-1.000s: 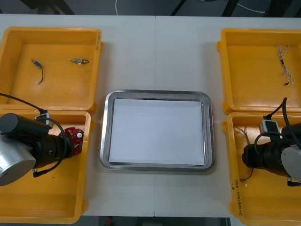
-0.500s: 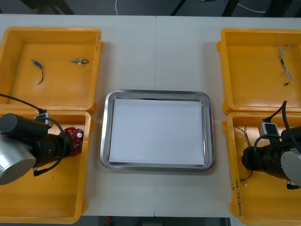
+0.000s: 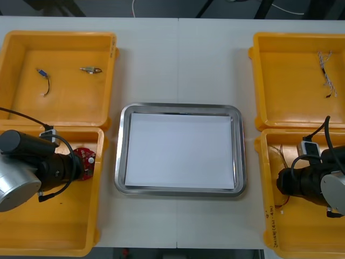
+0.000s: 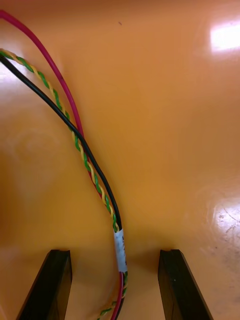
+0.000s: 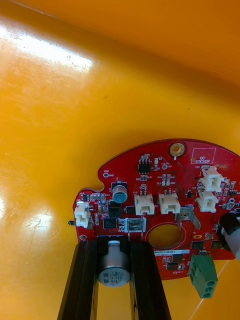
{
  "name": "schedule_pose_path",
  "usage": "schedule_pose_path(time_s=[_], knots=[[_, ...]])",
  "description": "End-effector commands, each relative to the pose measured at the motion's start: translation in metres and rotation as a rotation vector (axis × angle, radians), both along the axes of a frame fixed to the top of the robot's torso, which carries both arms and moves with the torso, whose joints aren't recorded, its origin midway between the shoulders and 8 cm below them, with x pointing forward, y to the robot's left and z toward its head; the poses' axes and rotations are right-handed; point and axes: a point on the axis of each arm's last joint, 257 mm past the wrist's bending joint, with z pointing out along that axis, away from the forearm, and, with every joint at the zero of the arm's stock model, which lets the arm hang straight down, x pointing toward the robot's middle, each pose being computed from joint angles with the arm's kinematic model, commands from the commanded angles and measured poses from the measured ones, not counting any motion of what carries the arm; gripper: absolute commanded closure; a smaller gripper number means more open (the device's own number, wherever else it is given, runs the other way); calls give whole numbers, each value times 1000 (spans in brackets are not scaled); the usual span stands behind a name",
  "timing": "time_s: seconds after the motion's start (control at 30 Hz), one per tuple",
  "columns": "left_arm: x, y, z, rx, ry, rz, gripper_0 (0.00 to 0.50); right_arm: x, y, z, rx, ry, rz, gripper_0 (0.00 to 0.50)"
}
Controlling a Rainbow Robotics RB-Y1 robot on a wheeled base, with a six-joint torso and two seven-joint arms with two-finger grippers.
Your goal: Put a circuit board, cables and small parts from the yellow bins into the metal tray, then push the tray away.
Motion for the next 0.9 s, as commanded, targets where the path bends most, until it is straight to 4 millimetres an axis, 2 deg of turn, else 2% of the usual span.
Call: schedule_pose_path(time_s=[0.03,0.47,0.7,0.9], knots=[[-10,-9,-10,-61,18,70,500,-7,3,-6,7,6,-15,0],[-5,-2,6,-71,15,78,500,-7,3,-6,9,2,-16,0],[-11,3,20,-66,28,71,500,-9,4,-8,17,9,-21,0],[-16,16,33,-65,37,84,500,-11,5,-9,26,14,-25,0]])
